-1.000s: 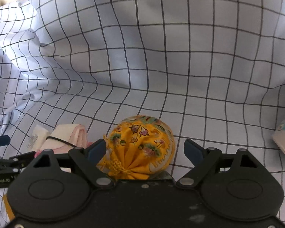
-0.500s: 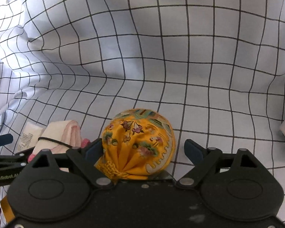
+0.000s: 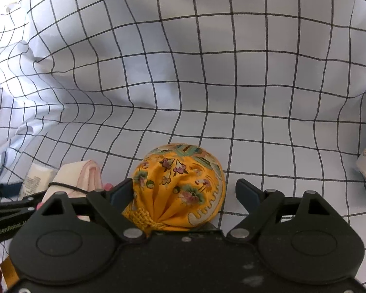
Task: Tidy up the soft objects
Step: 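Grasp the white gauze packet with the left tool while the right tool holds the yellow bundle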
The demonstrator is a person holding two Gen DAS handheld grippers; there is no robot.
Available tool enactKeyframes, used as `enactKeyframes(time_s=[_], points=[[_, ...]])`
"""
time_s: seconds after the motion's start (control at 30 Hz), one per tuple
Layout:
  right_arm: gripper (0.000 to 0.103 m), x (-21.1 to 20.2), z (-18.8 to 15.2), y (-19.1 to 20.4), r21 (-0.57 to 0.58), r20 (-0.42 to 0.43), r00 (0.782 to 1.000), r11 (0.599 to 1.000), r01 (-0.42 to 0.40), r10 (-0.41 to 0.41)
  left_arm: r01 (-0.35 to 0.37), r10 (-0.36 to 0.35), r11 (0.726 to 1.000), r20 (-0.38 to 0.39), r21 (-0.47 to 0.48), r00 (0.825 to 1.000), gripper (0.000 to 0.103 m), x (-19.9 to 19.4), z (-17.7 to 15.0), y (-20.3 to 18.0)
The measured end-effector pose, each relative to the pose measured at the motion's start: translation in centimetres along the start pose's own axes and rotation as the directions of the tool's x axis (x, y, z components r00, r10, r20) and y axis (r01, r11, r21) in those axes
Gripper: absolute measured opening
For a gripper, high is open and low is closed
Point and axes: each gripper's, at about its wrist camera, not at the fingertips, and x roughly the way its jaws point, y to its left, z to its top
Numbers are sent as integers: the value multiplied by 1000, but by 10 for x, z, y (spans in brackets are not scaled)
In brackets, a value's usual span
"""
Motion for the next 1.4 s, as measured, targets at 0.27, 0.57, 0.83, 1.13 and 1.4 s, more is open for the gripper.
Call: enactKeyframes(time_s=[0.27,0.57,0.83,1.13,1.4], points=[[70,-5,-1,-6,43,25,1000,999,4,-5,-35,36,999,37,-36,999,48,-17,-1,-5],[68,-22,-4,-16,105,94,995,994,5,-15,-18,22,997,51,-80,998,48,-69,-13,-13],[68,-31,-6,-34,221,156,988,975,-16,-19,28,-27,1000,113,-13,993,48,-132,-50,-36],[68,-38,-8,-36,245,208,976,970,9,-62,38,-42,999,124,31,991,49,-176,-108,-66],[68,-42,-12,-32,234,241,962,970,70,-128,61,-61,998,85,12,995,49,-194,-152,-69]])
